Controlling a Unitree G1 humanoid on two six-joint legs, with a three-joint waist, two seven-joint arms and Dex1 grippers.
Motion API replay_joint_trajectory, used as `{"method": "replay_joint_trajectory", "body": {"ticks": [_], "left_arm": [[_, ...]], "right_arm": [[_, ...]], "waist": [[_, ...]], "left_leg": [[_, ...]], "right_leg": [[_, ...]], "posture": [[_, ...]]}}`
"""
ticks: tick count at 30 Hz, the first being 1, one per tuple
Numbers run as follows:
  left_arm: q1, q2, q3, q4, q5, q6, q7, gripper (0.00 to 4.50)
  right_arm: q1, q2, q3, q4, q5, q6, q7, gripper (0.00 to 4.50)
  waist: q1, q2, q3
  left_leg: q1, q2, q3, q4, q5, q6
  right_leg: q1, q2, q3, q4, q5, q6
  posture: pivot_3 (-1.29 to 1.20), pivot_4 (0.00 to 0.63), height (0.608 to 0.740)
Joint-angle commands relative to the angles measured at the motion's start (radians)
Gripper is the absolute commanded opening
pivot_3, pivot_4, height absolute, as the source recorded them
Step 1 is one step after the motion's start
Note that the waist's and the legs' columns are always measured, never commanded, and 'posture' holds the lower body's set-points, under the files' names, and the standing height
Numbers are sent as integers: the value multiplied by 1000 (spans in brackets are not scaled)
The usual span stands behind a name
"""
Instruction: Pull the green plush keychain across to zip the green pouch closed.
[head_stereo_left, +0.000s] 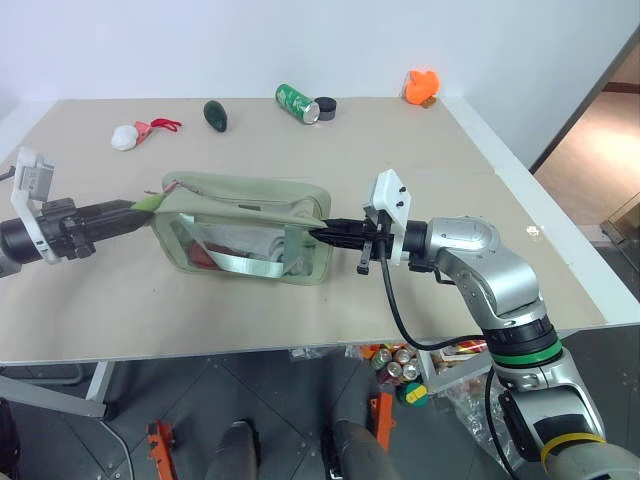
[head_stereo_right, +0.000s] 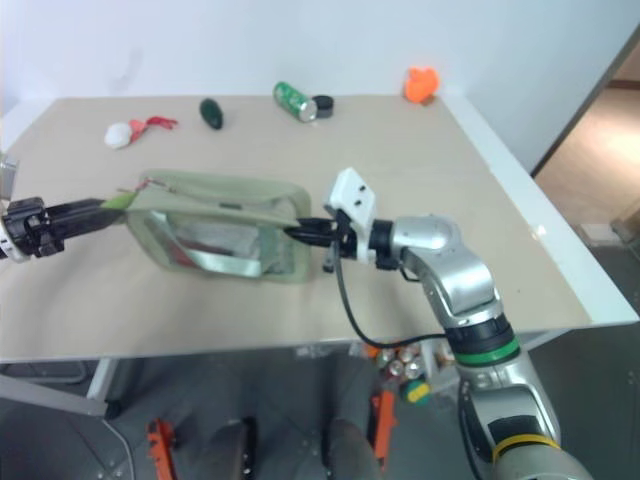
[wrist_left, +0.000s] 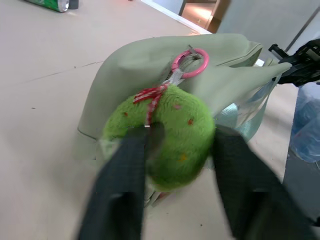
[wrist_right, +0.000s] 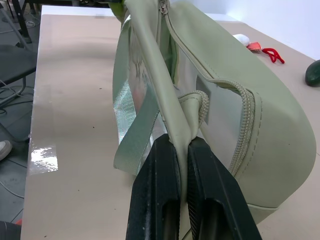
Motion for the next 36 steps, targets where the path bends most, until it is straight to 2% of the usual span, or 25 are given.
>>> {"method": "replay_joint_trajectory", "body": {"ticks": [1,2,3,10,13,17,21,27,35,36], "left_arm": [[-4,20,36,-41,-22,2,-12,471],[0,23,40,-49,-26,4,-14,125],[3,26,43,-55,-29,6,-14,51],[-14,27,65,-95,-40,-10,16,51],[-78,15,77,-172,-91,20,50,51],[-155,-3,9,-323,-115,27,60,51],[-193,-17,-58,-382,-99,28,67,51],[-173,-1,-103,-331,-37,-14,48,51],[-138,3,-91,-245,1,-28,34,51],[-136,4,-92,-237,4,-23,35,568]], "right_arm": [[4,-12,-12,-30,-4,0,5,0],[2,-11,-11,-27,-5,-2,6,0],[0,-10,-10,-25,-5,-3,6,0],[-15,-3,-2,-3,-14,-15,15,0],[-18,-4,-2,3,-16,-18,21,0],[-22,-2,2,7,-23,-21,27,0],[-26,1,0,10,-29,-22,27,0],[-12,-5,-11,-9,-27,-13,17,0],[-7,-8,-15,-18,-24,-6,12,0],[-8,-7,-16,-17,-24,-7,12,0]], "waist": [[0,0,0],[0,0,0],[0,0,0],[0,0,0],[1,-1,0],[1,-1,0],[-1,-1,0],[-3,-1,0],[-2,-1,0],[-2,-1,0]], "left_leg": [[0,0,0,0,0,0],[0,0,0,0,0,0],[0,0,0,0,0,0],[0,0,0,0,0,0],[0,0,-1,0,0,0],[0,0,0,0,0,0],[0,0,0,0,0,0],[0,0,-1,0,0,0],[0,0,0,0,0,0],[0,0,0,0,0,0]], "right_leg": [[0,0,0,0,0,0],[0,0,0,0,0,0],[0,0,0,0,0,0],[0,0,0,0,0,0],[0,0,0,0,0,0],[0,0,0,0,0,0],[0,1,1,0,1,1],[0,2,1,0,2,3],[0,2,1,0,0,0],[0,2,1,0,0,0]], "posture": [[0,150,740],[0,150,740],[0,150,740],[0,150,740],[0,150,740],[0,150,740],[0,150,740],[0,150,740],[0,150,740],[0,150,740]]}}
